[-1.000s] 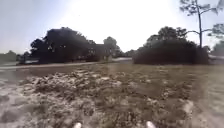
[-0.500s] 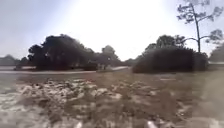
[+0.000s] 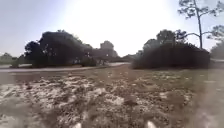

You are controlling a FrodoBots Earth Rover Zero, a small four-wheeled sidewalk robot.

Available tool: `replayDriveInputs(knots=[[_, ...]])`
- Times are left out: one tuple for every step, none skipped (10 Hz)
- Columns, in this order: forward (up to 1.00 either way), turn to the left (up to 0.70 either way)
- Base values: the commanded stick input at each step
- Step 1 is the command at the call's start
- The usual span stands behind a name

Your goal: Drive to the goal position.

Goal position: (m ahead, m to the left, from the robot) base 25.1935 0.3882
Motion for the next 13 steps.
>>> replayDriveInputs(knots=[[1.00,0.02],[1.00,0.02],[1.00,0.02],[1.00,0.02],[1.00,0.04],[1.00,0.26],[1.00,0.31],[1.00,0.07],[1.00,0.00],[1.00,0.00],[1.00,0.02],[1.00,0.02],[1.00,0.00]])
